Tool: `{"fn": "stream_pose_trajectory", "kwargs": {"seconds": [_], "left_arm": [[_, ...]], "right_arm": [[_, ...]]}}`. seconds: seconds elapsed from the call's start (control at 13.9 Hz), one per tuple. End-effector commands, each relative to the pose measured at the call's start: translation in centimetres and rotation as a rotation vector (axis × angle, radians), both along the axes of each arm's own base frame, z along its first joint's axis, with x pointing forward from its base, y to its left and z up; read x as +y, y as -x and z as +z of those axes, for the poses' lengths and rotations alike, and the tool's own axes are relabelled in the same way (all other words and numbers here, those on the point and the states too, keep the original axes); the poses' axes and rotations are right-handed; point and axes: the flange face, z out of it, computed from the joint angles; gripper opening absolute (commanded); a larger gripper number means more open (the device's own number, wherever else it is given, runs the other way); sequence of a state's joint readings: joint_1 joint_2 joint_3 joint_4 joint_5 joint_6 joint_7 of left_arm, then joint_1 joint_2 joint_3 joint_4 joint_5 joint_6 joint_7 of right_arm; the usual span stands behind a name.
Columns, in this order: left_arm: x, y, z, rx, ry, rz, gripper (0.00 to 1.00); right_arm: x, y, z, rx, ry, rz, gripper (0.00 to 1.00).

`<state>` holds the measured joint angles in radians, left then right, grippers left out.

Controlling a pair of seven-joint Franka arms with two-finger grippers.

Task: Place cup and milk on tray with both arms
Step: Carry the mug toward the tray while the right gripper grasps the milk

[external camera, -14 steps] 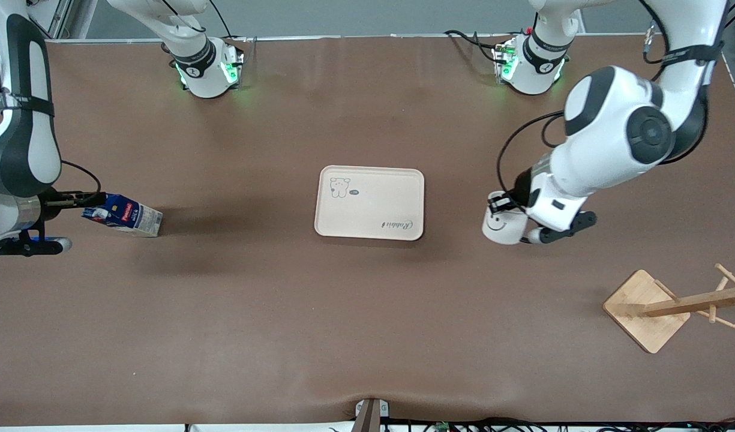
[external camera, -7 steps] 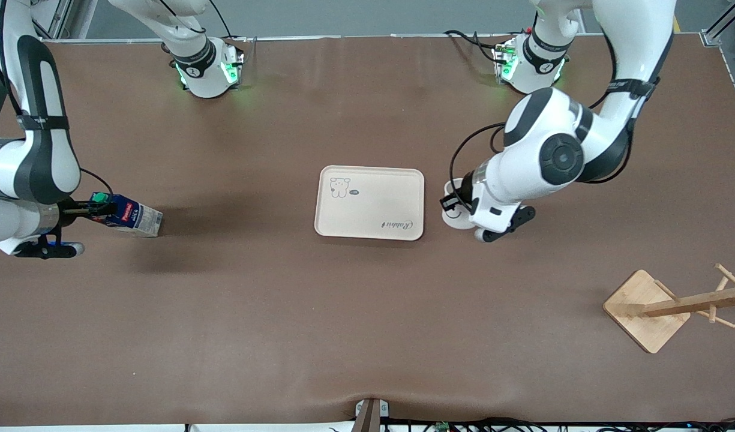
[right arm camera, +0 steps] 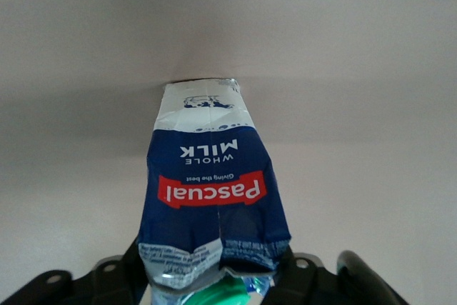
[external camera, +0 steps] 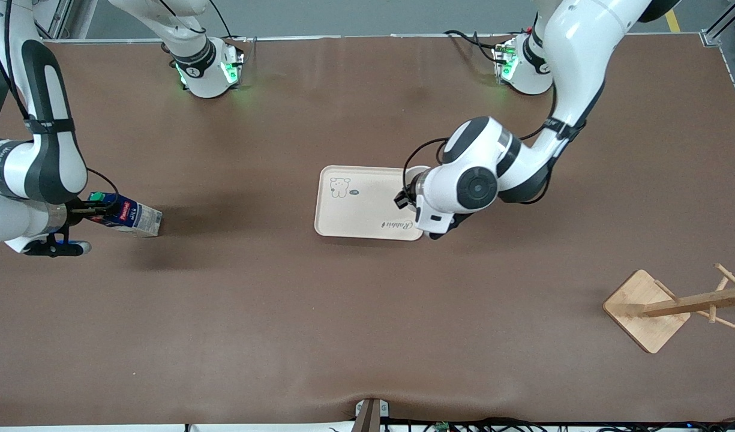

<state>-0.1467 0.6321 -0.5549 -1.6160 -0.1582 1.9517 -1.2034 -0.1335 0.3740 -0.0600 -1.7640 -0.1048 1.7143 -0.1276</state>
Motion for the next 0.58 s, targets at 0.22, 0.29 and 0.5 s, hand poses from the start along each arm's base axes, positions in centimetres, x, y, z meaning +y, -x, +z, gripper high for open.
{"fn": "stream_pose_trajectory", "kwargs": {"seconds": [0.22, 0.29, 0.5], "left_arm": [[-0.5, -0.3, -4.6, 0.139, 0.055, 0.066, 0.0], [-0.5, -0.3, -4.7, 0.141, 0.056, 0.067, 0.0], [-0.7, -0.5, -5.4, 0.156, 0.101, 0.044, 0.0]], "right_arm": [[2.8, 0.5, 1.9, 0.021, -0.047, 0.01, 0.0], [3.5, 0.3, 2.6, 0.027, -0.048, 0.021, 0.0], [6.7, -0.5, 5.4, 0.055, -0.065, 0.057, 0.0]]}}
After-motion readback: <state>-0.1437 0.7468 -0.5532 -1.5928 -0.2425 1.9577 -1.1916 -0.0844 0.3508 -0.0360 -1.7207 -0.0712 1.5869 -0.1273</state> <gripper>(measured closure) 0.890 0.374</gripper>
